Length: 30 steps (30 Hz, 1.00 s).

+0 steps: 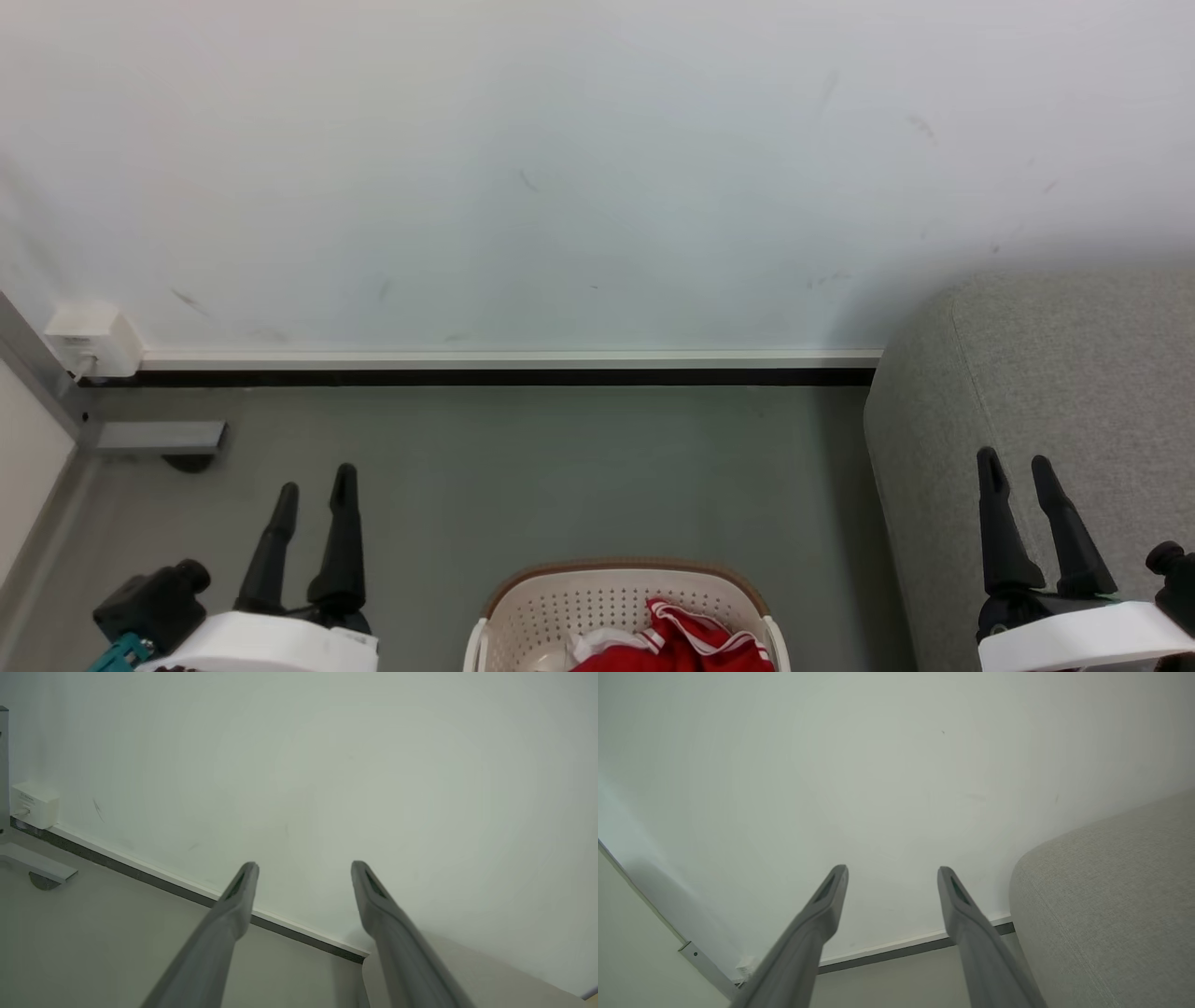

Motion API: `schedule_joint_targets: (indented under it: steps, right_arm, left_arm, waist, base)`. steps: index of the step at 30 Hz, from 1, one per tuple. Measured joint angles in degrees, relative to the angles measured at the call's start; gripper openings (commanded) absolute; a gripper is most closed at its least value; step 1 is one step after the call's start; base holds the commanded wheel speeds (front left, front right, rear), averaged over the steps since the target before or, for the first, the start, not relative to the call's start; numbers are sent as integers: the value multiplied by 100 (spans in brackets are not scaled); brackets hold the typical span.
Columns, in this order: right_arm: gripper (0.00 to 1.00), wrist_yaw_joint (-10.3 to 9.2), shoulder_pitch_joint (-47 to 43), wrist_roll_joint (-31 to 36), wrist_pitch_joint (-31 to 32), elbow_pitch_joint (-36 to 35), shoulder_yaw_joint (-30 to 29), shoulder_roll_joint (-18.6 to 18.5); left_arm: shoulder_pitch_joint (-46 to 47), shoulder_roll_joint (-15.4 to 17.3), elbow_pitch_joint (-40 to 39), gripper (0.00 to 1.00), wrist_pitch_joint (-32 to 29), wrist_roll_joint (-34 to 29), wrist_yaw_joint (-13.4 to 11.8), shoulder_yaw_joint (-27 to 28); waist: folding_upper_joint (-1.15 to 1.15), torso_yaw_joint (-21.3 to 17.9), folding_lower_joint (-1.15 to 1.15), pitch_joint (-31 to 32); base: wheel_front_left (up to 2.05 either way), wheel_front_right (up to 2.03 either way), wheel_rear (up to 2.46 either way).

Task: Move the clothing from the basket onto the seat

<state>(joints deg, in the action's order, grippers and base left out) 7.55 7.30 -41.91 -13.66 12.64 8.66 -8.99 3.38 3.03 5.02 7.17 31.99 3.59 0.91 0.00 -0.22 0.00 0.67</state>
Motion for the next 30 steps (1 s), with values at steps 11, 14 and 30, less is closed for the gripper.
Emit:
schedule_joint_targets:
  steps: [11, 14, 30]
  right_arm:
    - [100, 0, -2, 976, -10, 10, -134, 167]
    - [100, 0, -2, 1179, -32, 31, -142, 196]
    - [100, 0, 54, 2092, -55, 294, -310, 354]
  left_arm:
    - [-16, 158, 147, 100, 156, -677, -196, -214]
    - [-16, 177, 162, 100, 201, -810, -231, -260]
    - [-15, 267, 152, 100, 412, -1558, -294, -370]
  waist:
    - [0, -4, 0, 8]
    - [0, -4, 0, 11]
    - [0, -8, 0, 17]
  base:
    - [0, 0, 0]
    - [0, 0, 0]
    - [0, 0, 0]
